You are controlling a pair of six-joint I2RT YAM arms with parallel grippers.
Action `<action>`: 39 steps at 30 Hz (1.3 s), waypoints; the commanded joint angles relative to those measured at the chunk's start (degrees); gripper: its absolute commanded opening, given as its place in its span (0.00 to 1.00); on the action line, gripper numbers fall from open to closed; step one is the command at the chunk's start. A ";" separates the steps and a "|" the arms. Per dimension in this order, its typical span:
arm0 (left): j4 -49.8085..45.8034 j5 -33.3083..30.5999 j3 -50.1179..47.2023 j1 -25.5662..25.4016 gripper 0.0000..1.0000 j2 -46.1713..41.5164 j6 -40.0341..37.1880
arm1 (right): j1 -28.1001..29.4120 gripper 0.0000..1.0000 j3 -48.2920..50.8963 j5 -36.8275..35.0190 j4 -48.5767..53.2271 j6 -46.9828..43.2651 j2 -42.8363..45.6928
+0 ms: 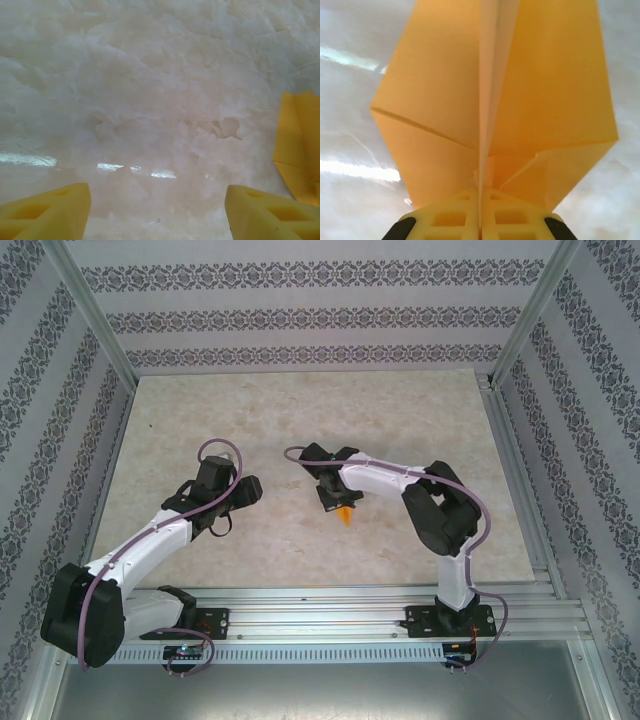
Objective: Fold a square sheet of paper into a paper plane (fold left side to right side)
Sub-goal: Turn over the paper plane at the center of the table, then move the paper plane to the top-center of the table.
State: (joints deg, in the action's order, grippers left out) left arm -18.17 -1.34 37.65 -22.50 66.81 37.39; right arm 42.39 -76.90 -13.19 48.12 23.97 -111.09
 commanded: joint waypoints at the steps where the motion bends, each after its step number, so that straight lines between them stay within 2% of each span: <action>1: -1.34 0.55 0.79 0.88 0.73 -0.53 -1.61 | -4.29 0.07 4.78 4.04 -4.72 -4.07 7.47; 5: -0.90 0.91 0.80 0.81 0.73 -1.10 -1.61 | -10.37 0.07 10.78 8.78 -9.94 -9.73 11.57; 9: -0.57 1.13 0.79 0.80 0.74 -1.43 -1.37 | -14.46 0.08 14.20 9.83 -13.11 -13.26 11.57; 15: -0.04 1.27 0.86 0.87 0.84 -1.66 -0.44 | -15.76 0.15 14.52 10.17 -12.95 -12.89 8.16; 19: -0.58 1.08 1.32 0.83 0.84 -1.76 -0.37 | -16.19 0.25 13.41 9.64 -10.60 -10.69 6.89; 23: -1.58 0.82 2.03 0.82 0.85 -1.79 -0.74 | -16.46 0.27 13.35 10.33 -9.19 -9.30 5.60; 26: -2.25 0.49 2.61 0.87 0.85 -1.83 -1.09 | -16.55 0.26 12.25 9.86 -7.83 -9.29 4.29; 31: -3.51 0.13 3.58 0.85 0.85 -1.94 -1.88 | -18.51 0.11 9.64 10.05 -6.81 -9.55 4.79; 35: -3.81 -0.45 3.93 0.88 0.85 -2.90 -2.80 | -21.10 0.10 5.18 11.82 -6.16 -11.38 4.73; 36: -3.80 -0.65 3.85 0.85 0.86 -3.30 -3.32 | -21.84 0.10 3.40 12.22 -5.92 -12.19 3.96; 39: -3.81 -2.19 3.43 0.83 0.98 -5.11 -3.51 | -23.82 0.10 -3.66 12.45 -4.31 -14.99 -0.18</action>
State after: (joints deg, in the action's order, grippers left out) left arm -21.08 -1.30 39.81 -22.50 64.05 35.62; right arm 19.86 -75.33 -1.80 43.11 12.01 -108.31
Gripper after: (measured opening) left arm 0.958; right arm 0.099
